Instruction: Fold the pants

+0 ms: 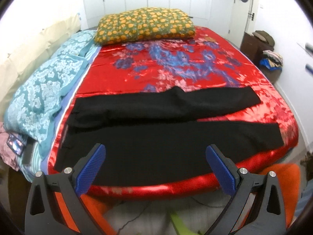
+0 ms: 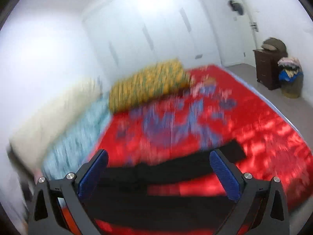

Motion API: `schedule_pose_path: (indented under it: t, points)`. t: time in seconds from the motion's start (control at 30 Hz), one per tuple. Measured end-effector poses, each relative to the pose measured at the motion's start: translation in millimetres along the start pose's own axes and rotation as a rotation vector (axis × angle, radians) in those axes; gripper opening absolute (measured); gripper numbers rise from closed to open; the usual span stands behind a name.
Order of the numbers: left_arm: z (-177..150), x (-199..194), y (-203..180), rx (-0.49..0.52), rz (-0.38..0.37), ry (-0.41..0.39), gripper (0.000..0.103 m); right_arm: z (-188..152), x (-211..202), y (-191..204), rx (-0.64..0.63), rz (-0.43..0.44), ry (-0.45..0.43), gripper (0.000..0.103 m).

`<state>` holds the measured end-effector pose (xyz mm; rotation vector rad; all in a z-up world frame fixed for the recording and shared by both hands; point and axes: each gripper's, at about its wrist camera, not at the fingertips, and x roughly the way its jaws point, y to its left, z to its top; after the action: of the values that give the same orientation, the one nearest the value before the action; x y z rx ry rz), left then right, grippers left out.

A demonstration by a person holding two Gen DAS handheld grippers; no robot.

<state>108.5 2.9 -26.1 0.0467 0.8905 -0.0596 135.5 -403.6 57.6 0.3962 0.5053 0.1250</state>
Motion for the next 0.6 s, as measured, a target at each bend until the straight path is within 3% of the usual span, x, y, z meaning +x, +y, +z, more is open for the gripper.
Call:
schedule_pose_path:
  t: [0.07,0.13,0.17,0.37,0.5,0.6]
  points:
    - [16,8,0,-0.017,0.029,-0.020,0.102,35,17,-20,0.023,-0.056,-0.039,0.103]
    - [26,16,-1,-0.035,0.037,-0.022,0.102,50,50,-29,-0.011,-0.076,0.048,0.103]
    - [30,20,-2,-0.044,0.037,-0.016,0.102,52,77,-36,-0.036,-0.098,0.137,0.103]
    - [21,52,-13,-0.002,0.051,0.082,0.102,18,191,-104,-0.053,-0.226,0.442,0.102]
    - [20,72,-18,0.008,0.084,0.140,0.102,2,235,-147,-0.206,-0.330,0.525,0.100]
    - [25,83,-19,0.009,0.126,0.176,0.102,-1,247,-165,-0.192,-0.355,0.515,0.097]
